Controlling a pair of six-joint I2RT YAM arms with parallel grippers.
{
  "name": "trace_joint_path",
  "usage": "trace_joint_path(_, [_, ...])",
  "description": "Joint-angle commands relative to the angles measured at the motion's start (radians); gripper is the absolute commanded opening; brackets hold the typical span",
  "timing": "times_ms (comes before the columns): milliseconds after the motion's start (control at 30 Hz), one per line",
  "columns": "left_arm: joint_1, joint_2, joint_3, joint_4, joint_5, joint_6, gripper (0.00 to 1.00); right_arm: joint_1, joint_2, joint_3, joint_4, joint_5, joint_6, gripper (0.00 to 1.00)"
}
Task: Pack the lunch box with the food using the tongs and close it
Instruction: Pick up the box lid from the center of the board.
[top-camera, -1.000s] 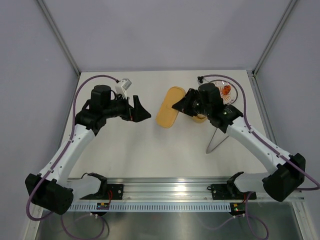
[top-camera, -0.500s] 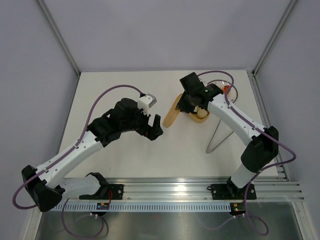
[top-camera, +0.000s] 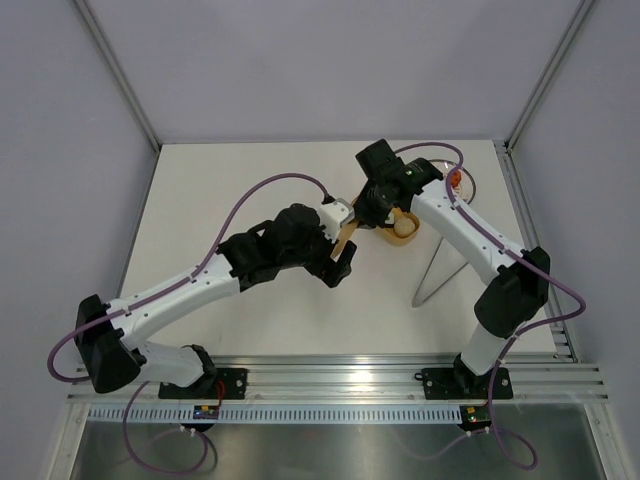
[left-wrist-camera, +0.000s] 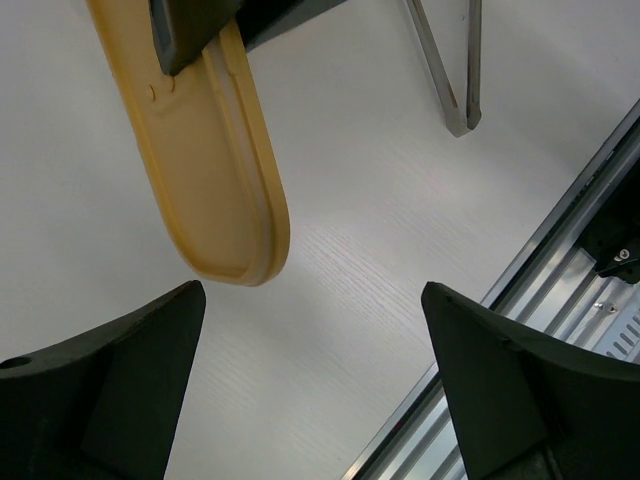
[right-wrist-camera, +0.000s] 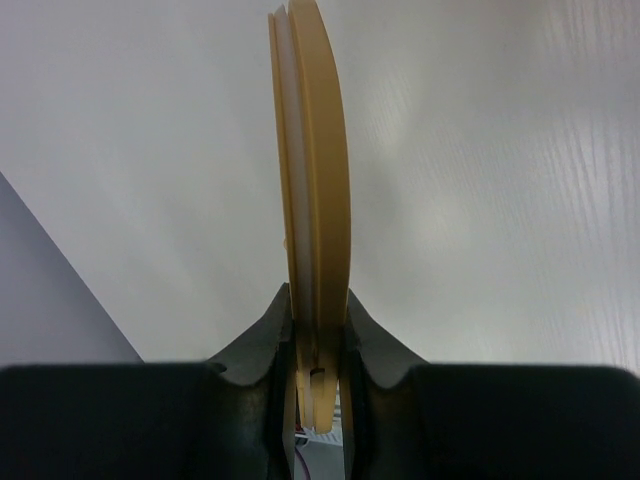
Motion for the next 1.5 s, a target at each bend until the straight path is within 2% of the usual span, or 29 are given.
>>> trace_joint_path(0, [-0.006,0.017,0.057,0.081,-0.051,0.030,0.90,0.010,-0.009,0.029,-0.028,-0.036,0.021,0.00])
trace_joint_path(233, [-0.021,0.052,0.066,0.098,-0.079,0.060,0.72,0.008,-0.029,-0.008,0.010,-0.113,0.019,0.00])
trace_joint_path(433, [-0.053,0.068,0.070,0.098,-0.161,0.091,0.67,0.008,-0.024,-0.012,0.013,-0.153,0.021,0.00])
trace_joint_path(733, [-0.073,0.083,0.070,0.079,-0.292,0.108,0.45,0.008,-0.035,-0.014,0.007,-0.193,0.019,0.00])
trace_joint_path(800, [-0.075,0.083,0.072,0.076,-0.326,0.113,0.39,0.008,-0.041,-0.021,0.009,-0.197,0.019,0.00])
trace_joint_path(900, [-0.080,0.083,0.073,0.065,-0.369,0.122,0.24,0.008,-0.050,-0.035,0.013,-0.210,0.021,0.00])
trace_joint_path(933, [-0.081,0.081,0.072,0.064,-0.378,0.123,0.11,0.006,-0.053,-0.040,0.018,-0.213,0.021,0.00])
trace_joint_path(967, [-0.081,0.081,0.072,0.064,-0.393,0.123,0.02,0.006,-0.055,-0.047,0.021,-0.217,0.021,0.00])
trace_joint_path(1033, [-0.081,0.078,0.072,0.058,-0.402,0.122,0.00,0.003,-0.061,-0.054,0.032,-0.225,0.016,0.00])
trace_joint_path(1133, [-0.081,0.057,0.051,0.067,-0.395,0.122,0.00,-0.003,-0.070,-0.064,0.044,-0.221,0.012,0.08])
trace_joint_path(1200, [-0.080,0.036,0.037,0.070,-0.373,0.116,0.00,-0.006,-0.084,-0.075,0.050,-0.208,0.006,0.19])
trace_joint_path(1233, [-0.078,0.031,0.035,0.065,-0.370,0.108,0.00,-0.006,-0.095,-0.078,0.052,-0.201,0.000,0.27])
trace_joint_path(1267, [-0.075,0.029,0.037,0.061,-0.346,0.102,0.00,-0.009,-0.104,-0.087,0.056,-0.191,-0.007,0.40])
trace_joint_path(1300, [-0.069,0.026,0.043,0.053,-0.327,0.096,0.00,-0.009,-0.113,-0.092,0.059,-0.172,-0.010,0.59])
trace_joint_path(1400, [-0.043,0.023,0.057,0.023,-0.249,0.070,0.00,-0.017,-0.159,-0.114,0.078,-0.139,-0.036,0.78])
trace_joint_path(1467, [-0.017,0.022,0.061,0.003,-0.176,0.047,0.00,-0.015,-0.206,-0.129,0.081,-0.097,-0.065,0.84])
